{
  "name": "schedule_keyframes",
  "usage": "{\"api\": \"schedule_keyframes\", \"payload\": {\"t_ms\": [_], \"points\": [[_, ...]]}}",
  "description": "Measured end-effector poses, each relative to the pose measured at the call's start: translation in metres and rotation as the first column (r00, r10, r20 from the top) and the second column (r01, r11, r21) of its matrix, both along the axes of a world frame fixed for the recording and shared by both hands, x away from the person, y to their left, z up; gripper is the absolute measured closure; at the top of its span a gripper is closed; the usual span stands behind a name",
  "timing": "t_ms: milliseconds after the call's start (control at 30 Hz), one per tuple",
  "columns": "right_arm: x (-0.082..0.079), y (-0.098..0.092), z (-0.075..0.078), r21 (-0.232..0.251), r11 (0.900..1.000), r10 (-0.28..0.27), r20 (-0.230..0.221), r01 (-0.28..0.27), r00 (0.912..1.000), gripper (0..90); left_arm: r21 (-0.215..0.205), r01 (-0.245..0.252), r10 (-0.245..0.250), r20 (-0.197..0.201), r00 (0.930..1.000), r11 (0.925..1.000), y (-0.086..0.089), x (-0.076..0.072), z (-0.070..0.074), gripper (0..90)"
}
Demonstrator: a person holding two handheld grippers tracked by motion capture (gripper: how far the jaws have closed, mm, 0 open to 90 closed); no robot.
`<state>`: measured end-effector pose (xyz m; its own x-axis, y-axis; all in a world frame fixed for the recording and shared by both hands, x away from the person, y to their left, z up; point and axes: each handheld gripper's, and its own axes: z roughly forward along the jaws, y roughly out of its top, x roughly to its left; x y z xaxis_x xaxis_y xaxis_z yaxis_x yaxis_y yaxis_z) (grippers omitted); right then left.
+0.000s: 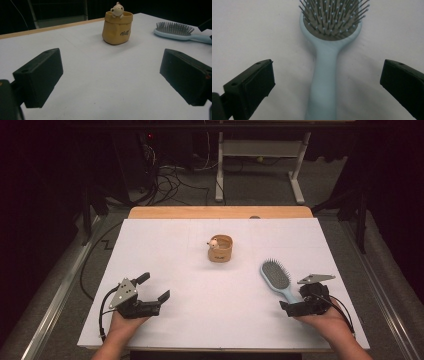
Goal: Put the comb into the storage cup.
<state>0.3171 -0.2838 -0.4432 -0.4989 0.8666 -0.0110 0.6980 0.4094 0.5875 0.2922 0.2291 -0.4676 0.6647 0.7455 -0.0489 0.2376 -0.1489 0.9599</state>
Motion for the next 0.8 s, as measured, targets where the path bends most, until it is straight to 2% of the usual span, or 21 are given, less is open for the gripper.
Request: {"api": "schedule_keyframes", "payload": {"t_ms": [433, 800], "points": [[0.02, 0.012, 0.006, -0.004, 1.0, 0.021, -0.022, -0.021, 0.9995, 0.2, -0.007, 0.001, -0.001, 0.005, 1.0, 1.0, 0.0, 0.0, 0.0, 5.4], [0.044, 0.017, 0.002, -0.024, 1.0, 0.01, -0.037, -0.011, 0.9993, 0.2, -0.009, 0.004, -0.004, 0.009, 1.0, 1.0, 0.001, 0.0, 0.0, 5.4]]}}
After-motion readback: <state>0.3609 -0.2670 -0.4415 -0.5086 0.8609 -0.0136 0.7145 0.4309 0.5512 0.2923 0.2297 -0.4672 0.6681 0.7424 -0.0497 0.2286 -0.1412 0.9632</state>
